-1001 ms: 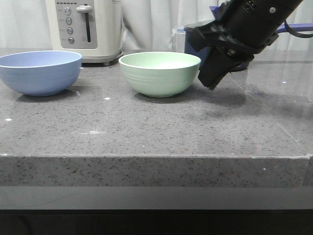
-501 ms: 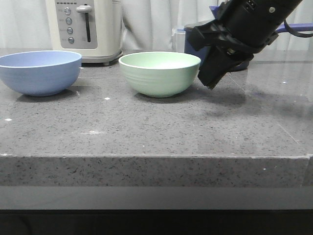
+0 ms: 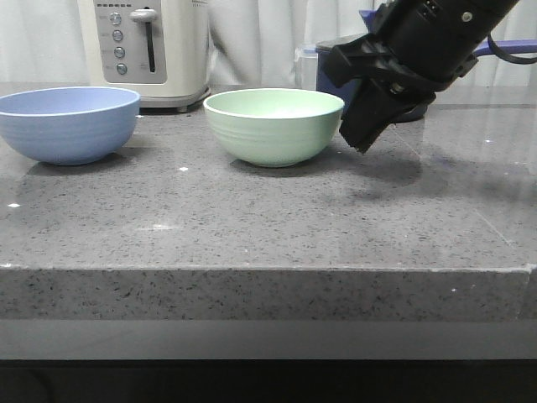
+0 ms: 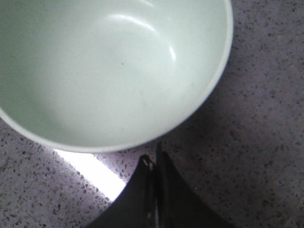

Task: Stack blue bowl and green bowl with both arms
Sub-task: 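Move the left gripper above the light blue bowl, then grip the blue bowl rim with the left gripper and lift it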

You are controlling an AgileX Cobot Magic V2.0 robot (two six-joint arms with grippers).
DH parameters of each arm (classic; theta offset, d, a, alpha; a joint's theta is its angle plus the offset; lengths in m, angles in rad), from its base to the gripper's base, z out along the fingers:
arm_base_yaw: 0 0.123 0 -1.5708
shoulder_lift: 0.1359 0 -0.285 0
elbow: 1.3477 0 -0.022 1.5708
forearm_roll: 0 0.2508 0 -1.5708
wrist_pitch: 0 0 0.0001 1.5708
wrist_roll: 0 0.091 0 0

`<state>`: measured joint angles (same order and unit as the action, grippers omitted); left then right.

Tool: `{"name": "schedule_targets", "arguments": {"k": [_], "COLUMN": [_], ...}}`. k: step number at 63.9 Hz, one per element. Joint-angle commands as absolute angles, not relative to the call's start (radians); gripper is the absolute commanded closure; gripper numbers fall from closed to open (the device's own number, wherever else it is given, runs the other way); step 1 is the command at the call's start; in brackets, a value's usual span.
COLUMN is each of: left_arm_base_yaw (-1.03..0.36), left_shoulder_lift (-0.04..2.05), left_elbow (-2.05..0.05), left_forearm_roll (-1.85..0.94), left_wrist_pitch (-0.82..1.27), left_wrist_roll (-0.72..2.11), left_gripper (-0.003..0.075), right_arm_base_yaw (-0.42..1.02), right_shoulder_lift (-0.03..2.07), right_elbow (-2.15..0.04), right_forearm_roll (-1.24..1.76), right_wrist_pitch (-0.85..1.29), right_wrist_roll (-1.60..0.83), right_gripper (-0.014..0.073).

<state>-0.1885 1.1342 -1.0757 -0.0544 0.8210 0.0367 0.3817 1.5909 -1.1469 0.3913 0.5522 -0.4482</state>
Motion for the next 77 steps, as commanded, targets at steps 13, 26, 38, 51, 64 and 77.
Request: {"name": "schedule_targets", "arguments": {"k": [13, 26, 38, 51, 64, 77], "left_arm_base_yaw": [-0.111, -0.111, -0.111, -0.111, -0.111, -0.111], "left_shoulder_lift": [1.366, 1.507, 1.589, 1.626, 1.636, 1.636], "left_elbow": [-1.291, -1.356, -1.389, -1.391, -1.391, -1.391], "left_forearm_roll": [-0.065, -0.074, -0.095, -0.145, -0.145, -0.145], "left_wrist_pitch": [0.881, 0.894, 0.886, 0.827, 0.812, 0.796], "left_wrist_roll": [0.025, 0.025, 0.025, 0.025, 0.025, 0.025], "left_gripper": [0.0208, 0.0208, 0.0208, 0.0209, 0.0377, 0.0583], "right_arm_base_yaw": [0.379, 0.379, 0.379, 0.379, 0.379, 0.379], "right_shoulder_lift": [1.552, 1.552, 1.552, 1.552, 1.552, 1.552], "right_elbow": [-1.171, -1.171, -1.171, -1.171, -1.171, -1.171], "right_forearm_roll": [0.409, 0.409, 0.409, 0.409, 0.409, 0.409], "right_wrist_pitch": [0.507, 0.507, 0.507, 0.507, 0.507, 0.507], "right_wrist_roll": [-0.459, -0.459, -0.459, -0.459, -0.459, -0.459], "right_gripper": [0.0658, 0.0658, 0.0658, 0.0658, 0.0658, 0.0658]}}
